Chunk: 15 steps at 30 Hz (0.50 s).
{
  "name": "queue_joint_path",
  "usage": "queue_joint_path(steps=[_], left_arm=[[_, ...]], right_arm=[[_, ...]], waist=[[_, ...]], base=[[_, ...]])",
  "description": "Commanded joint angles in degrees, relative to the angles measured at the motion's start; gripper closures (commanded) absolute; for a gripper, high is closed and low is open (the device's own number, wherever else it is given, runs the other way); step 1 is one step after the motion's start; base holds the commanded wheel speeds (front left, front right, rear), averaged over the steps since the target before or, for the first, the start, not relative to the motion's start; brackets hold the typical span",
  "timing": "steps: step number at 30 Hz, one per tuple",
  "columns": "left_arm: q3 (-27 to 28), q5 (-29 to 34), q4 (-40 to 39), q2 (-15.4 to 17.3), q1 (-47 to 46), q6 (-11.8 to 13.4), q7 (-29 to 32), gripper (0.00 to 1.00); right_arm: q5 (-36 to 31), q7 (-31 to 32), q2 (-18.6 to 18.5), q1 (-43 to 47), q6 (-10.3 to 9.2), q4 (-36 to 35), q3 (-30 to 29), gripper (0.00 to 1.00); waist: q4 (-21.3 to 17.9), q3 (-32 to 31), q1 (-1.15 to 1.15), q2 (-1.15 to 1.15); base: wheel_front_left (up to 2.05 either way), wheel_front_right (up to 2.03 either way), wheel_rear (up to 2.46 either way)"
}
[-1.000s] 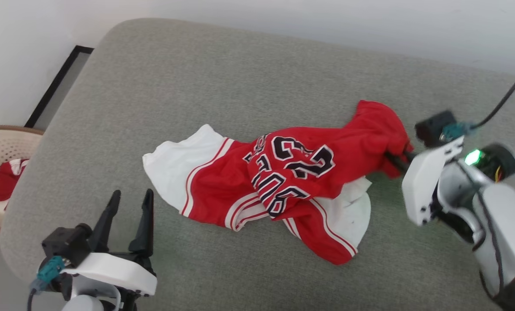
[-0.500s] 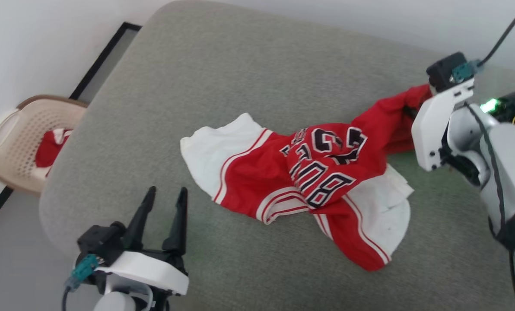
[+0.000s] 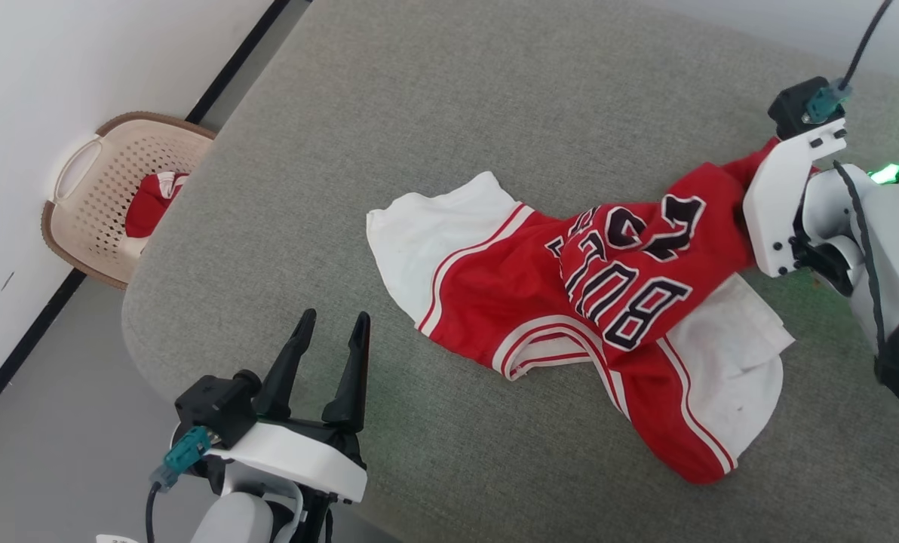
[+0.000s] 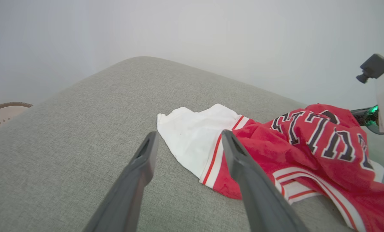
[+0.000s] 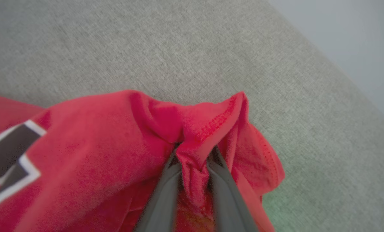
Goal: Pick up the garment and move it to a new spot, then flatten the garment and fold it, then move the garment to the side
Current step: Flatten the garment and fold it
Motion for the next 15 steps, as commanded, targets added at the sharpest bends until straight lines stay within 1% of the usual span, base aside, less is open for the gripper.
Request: queue_joint_path(steps=[1, 2, 5, 8, 12, 15], left_arm=[[0.0, -0.2, -0.2, -0.1, -0.9, -0.2, -0.3, 0.00], [0.2, -0.3, -0.3, 0.0, -0.9, -0.2, -0.3, 0.00], [1.0, -0.5, -0.5, 0.3, -0.7, -0.2, -0.3, 0.00], [1.9, -0.6, -0.9, 0.8, -0.4, -0.2, -0.3, 0.00], [3.3, -0.3, -1.3, 1.5, 0.2, -0.2, -0.3, 0.00], [4.4, -0.1, -1.6, 1.9, 0.8, -0.2, -0.3, 0.00]], right_arm=[[0.6, -0.4, 0.4, -1.4, -0.02, 0.8, 0.5, 0.20], [1.1, -0.3, 0.8, -1.9, -0.02, 1.4, 0.8, 0.00], [2.2, -0.1, 1.4, -3.1, -0.02, 1.5, 2.8, 0.00], [3.4, -1.2, 0.9, -4.5, -0.02, -0.1, 4.8, 0.00], [5.6, -3.5, 0.1, -4.6, -0.02, -4.1, 7.2, 0.00], [7.4, -5.6, -1.3, -3.5, -0.02, -7.7, 8.4, 0.00]], waist=[[-0.1, 0.3, 0.00, 0.00], [-0.3, 0.3, 0.00, 0.00], [-1.4, 0.1, 0.00, 0.00], [-3.0, -0.3, 0.00, 0.00], [-5.5, -1.0, 0.00, 0.00], [-7.6, -1.3, 0.00, 0.00]], base=[[0.00, 0.00, 0.00], [0.00, 0.00, 0.00], [0.00, 0.00, 0.00], [0.00, 0.00, 0.00], [0.00, 0.00, 0.00], [0.00, 0.00, 0.00]])
